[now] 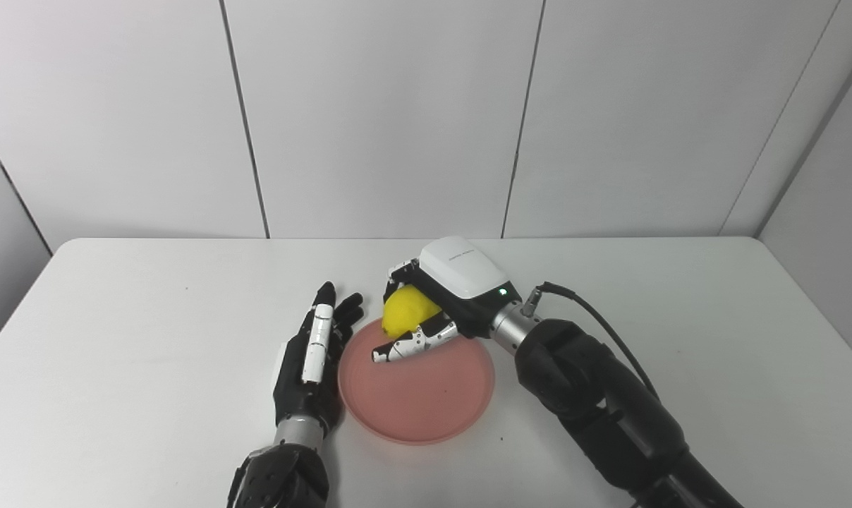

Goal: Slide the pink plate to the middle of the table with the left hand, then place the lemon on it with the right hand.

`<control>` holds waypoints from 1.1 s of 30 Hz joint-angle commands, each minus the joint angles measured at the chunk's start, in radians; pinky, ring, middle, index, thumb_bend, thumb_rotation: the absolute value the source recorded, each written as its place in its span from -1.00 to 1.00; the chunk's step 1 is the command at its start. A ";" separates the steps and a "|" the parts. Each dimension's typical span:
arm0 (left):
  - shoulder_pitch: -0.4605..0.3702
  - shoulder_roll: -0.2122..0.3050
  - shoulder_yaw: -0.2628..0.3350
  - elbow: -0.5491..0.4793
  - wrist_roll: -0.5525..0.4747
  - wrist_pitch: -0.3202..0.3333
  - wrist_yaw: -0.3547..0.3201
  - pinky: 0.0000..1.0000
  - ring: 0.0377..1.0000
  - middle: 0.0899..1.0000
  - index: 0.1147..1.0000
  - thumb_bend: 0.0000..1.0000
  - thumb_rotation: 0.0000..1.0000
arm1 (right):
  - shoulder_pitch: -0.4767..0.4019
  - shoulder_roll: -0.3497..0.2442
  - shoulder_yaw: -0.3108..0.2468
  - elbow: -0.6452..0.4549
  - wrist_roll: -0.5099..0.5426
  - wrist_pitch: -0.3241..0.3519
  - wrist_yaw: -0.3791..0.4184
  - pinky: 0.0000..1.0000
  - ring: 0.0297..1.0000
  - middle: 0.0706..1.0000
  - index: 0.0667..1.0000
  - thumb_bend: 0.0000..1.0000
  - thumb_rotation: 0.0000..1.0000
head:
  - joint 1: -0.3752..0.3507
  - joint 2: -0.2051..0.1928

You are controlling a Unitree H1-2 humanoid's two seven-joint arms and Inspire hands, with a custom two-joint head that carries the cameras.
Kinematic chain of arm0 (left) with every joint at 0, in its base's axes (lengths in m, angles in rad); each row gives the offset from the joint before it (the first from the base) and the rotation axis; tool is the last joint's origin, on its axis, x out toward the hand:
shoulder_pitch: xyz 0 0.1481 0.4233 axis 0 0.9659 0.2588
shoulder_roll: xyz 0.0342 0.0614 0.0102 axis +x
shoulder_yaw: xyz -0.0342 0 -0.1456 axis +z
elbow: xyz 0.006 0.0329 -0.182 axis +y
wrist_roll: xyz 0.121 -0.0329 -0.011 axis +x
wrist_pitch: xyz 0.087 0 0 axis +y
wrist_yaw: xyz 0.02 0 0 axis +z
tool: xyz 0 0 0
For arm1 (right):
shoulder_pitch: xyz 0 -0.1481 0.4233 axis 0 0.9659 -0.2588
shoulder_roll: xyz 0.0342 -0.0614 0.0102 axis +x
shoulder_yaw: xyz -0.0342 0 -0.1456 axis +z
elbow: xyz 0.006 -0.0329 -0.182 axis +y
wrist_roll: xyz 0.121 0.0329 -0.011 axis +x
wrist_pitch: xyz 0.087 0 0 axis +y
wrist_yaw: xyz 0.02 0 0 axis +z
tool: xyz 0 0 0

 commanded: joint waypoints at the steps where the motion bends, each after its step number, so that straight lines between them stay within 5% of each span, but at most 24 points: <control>1: -0.003 -0.055 0.006 0.015 0.004 0.014 0.021 0.84 0.68 0.57 0.82 0.46 0.50 | -0.055 0.003 -0.004 -0.009 -0.001 -0.046 -0.022 -0.50 -0.43 -0.35 -0.21 0.20 0.33 | 0.000 0.001; 15: -0.005 -0.060 0.017 0.022 -0.003 -0.005 0.018 0.76 0.71 0.70 0.82 0.48 0.65 | -0.050 0.011 0.043 0.040 -0.030 -0.081 -0.035 -0.62 -0.57 -0.50 -0.32 0.23 0.67 | -0.004 0.000; 24: -0.009 -0.058 0.013 0.044 -0.008 -0.023 0.009 0.91 0.77 0.76 0.78 0.50 0.69 | -0.049 0.012 0.052 0.081 -0.045 -0.105 -0.052 -0.62 -0.56 -0.50 -0.36 0.16 0.22 | -0.005 0.000; 33: -0.010 -0.063 0.018 0.047 -0.019 -0.022 0.010 0.86 0.76 0.69 0.81 0.47 0.64 | -0.042 -0.003 0.072 0.069 -0.060 -0.099 -0.010 -0.56 -0.48 -0.39 -0.17 0.15 0.29 | -0.014 0.005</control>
